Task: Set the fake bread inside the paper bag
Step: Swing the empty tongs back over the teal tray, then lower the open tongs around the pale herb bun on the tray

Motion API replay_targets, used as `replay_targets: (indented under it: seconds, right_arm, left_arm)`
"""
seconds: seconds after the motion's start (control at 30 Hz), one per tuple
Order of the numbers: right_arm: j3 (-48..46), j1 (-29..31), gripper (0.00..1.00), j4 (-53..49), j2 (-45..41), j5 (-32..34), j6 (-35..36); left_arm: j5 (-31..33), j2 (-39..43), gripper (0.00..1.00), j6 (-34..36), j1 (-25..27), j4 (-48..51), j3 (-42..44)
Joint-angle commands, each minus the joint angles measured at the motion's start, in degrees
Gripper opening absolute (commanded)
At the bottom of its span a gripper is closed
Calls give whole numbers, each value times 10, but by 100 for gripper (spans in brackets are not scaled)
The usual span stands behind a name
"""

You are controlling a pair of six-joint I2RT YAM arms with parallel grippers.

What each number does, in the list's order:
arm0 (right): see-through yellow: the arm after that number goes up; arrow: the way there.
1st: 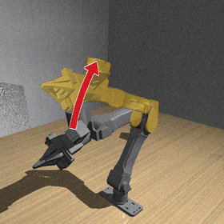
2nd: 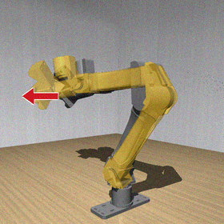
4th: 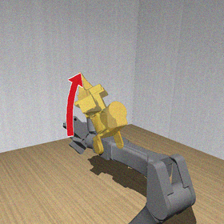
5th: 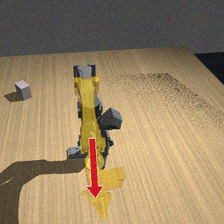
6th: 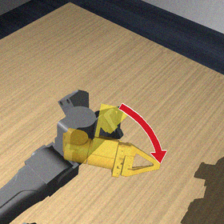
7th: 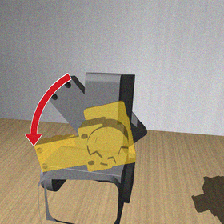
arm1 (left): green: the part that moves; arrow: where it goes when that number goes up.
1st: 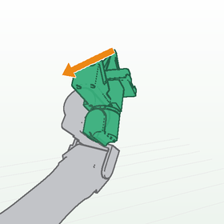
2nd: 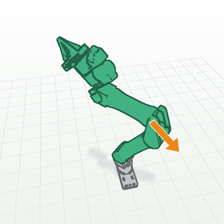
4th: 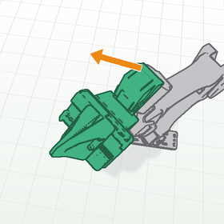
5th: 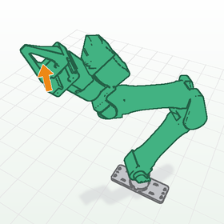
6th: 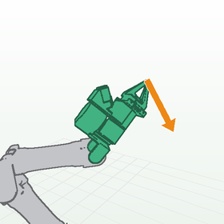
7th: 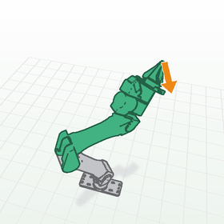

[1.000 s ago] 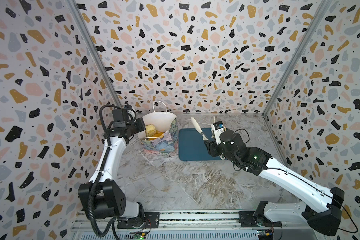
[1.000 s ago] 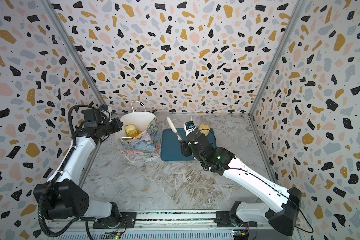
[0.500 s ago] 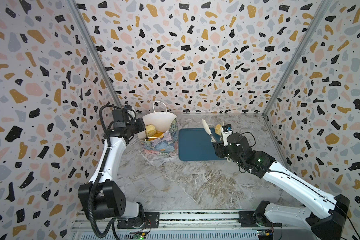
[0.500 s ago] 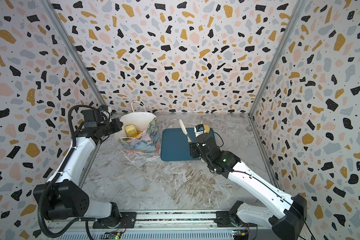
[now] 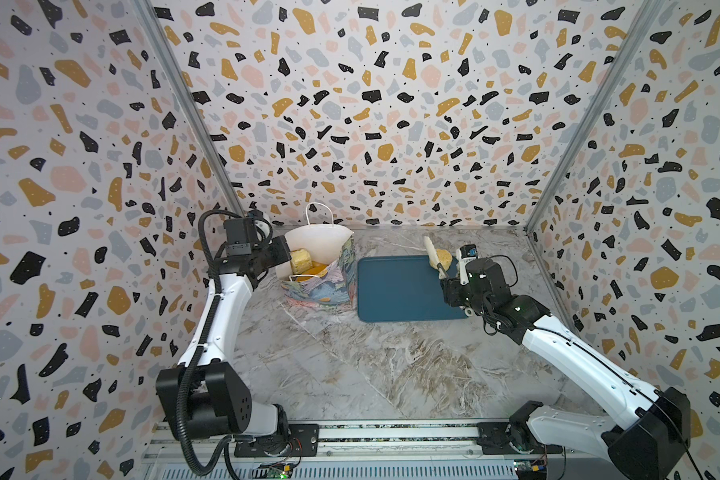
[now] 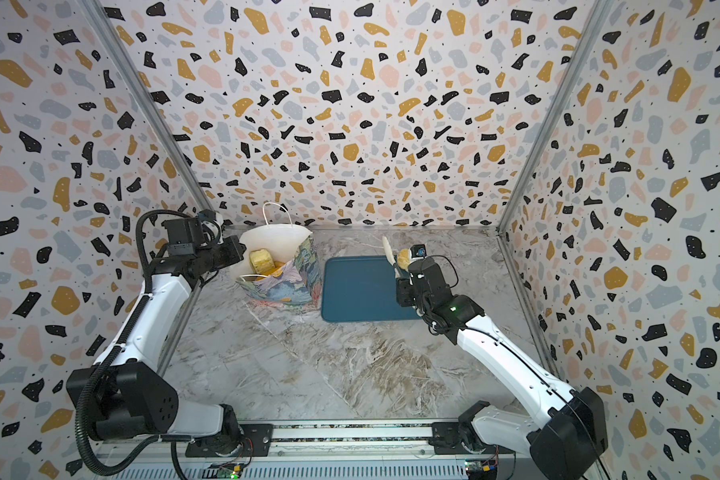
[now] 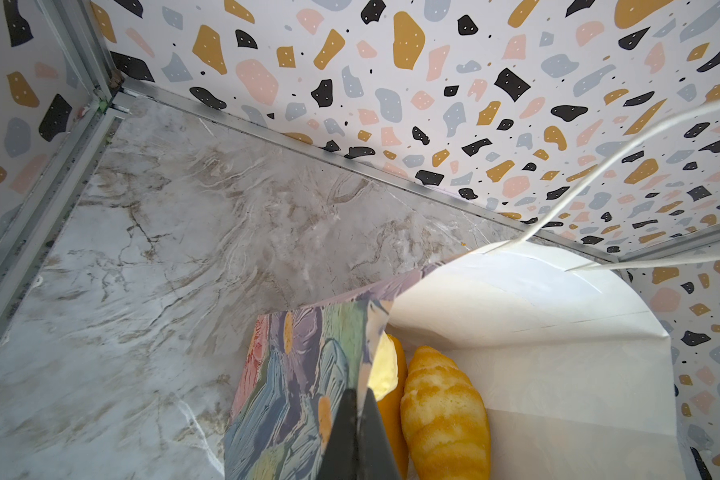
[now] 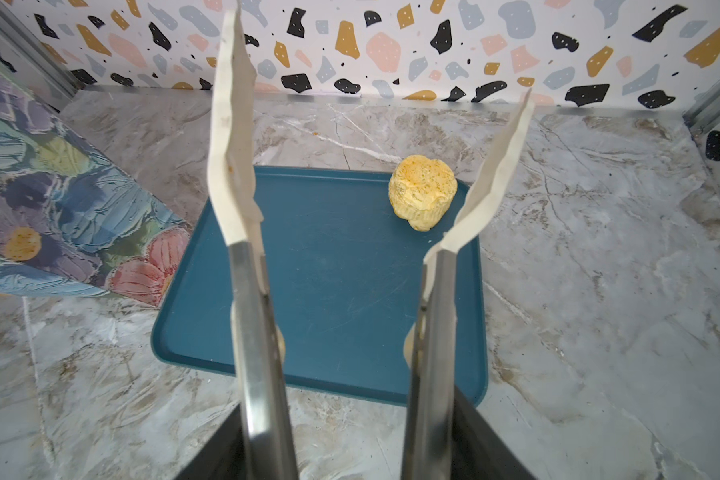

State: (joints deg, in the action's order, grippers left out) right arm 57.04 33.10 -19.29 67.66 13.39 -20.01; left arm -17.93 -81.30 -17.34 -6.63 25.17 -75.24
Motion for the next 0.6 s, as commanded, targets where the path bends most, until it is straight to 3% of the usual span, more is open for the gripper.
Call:
replay_targets:
  seconds: [0.0, 0.57]
  right_arm:
    - [-8, -15, 63, 32, 4, -9, 9]
    - [-39, -74, 65, 82, 83, -56, 17]
  left_arm:
    - [-2, 12, 0, 1, 2, -27, 4]
    - [-9, 10, 0, -3, 2, -30, 5]
